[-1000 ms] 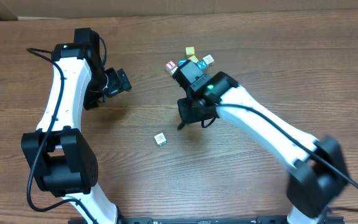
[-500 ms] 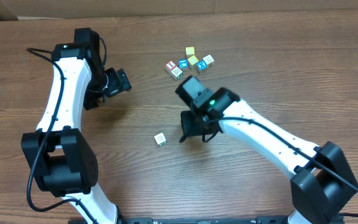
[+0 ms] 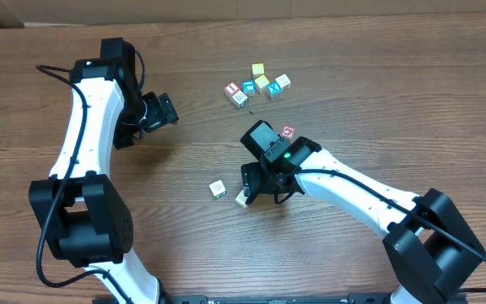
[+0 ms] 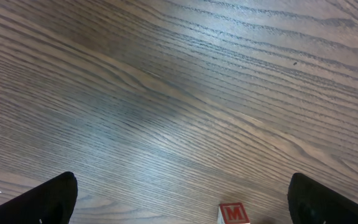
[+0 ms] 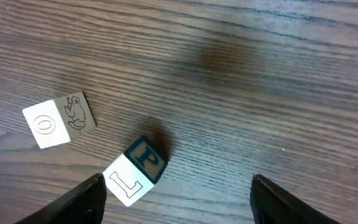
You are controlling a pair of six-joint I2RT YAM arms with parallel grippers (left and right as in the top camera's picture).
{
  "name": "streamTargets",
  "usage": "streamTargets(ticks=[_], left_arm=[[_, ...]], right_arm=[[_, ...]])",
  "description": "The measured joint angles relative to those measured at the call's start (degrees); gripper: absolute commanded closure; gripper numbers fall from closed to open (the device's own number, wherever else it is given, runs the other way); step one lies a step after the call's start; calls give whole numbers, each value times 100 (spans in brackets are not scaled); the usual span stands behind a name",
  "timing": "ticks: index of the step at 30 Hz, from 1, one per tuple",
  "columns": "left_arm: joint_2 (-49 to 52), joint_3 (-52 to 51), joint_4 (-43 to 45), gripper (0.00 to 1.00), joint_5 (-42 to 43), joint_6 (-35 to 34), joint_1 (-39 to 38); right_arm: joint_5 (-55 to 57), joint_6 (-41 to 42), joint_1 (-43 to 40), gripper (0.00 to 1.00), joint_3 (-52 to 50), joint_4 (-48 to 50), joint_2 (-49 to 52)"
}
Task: Flip 3 blocks
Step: 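Grasp the blue P block with the right gripper, then carry the blue P block forward beside the white block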
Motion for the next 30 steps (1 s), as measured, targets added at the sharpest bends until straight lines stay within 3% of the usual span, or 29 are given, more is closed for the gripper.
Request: streamTargets(ticks=[5, 8, 13, 22, 30], left_arm=[[0, 0, 2, 0, -2, 0, 0], [0, 0, 0, 0, 0, 0, 0], [0, 0, 0, 0, 0, 0, 0], [0, 0, 2, 0, -2, 0, 0], [0, 0, 2, 0, -2, 0, 0]], right_arm=[[-413, 35, 0, 81, 0, -127, 0], [-627, 42, 31, 96, 0, -330, 0], [-699, 472, 192, 96, -26, -350, 0], [-610, 2334, 581, 96, -699, 205, 0], [-389, 2850, 638, 96, -890, 1152, 0]])
